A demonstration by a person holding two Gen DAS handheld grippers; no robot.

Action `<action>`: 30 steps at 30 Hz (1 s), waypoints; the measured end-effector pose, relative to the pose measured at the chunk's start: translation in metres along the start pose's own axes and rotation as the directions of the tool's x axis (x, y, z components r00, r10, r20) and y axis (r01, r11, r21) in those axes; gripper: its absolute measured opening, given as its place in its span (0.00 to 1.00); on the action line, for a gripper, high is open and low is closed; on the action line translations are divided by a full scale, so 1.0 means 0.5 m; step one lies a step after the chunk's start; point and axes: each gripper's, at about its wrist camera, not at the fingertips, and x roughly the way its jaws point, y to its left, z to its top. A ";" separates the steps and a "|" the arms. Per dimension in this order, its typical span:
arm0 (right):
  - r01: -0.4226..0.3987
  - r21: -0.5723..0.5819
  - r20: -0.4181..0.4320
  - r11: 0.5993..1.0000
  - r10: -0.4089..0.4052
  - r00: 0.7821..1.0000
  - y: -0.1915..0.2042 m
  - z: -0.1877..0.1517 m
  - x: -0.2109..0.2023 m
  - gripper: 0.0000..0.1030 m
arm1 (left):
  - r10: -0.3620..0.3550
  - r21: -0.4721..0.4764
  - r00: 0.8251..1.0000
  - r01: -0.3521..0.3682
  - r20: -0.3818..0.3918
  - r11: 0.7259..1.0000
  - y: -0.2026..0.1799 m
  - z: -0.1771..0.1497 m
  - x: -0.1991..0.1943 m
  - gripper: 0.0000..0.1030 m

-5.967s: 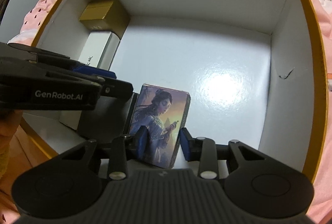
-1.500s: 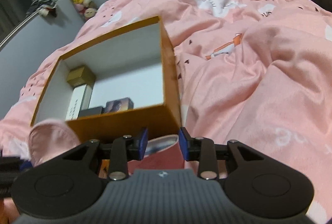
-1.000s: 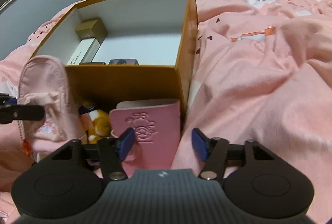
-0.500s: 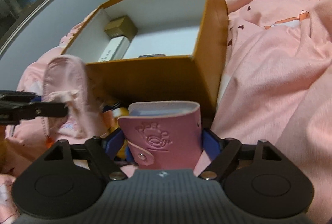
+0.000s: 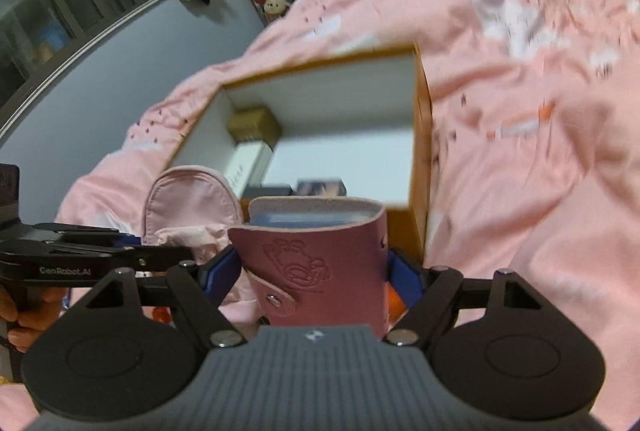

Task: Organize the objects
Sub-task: 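Carry the pink backpack and pink wallet over the orange box and lower them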

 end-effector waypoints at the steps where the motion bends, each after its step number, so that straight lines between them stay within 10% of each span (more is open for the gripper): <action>1: 0.001 -0.008 0.005 1.000 -0.001 1.000 0.009 0.019 -0.008 0.77 | -0.002 0.006 1.000 0.001 0.025 1.000 -0.002 0.012 -0.013 0.27; 10: 0.163 -0.109 -0.058 0.981 -0.170 0.984 0.065 0.175 0.103 0.77 | 0.114 0.018 0.981 -0.118 0.160 0.993 0.033 0.119 -0.027 0.27; 30: 0.376 -0.150 -0.452 0.914 -0.402 0.796 0.039 0.157 0.369 0.79 | 0.073 -0.004 0.993 -0.073 0.092 0.997 0.122 0.133 0.093 0.27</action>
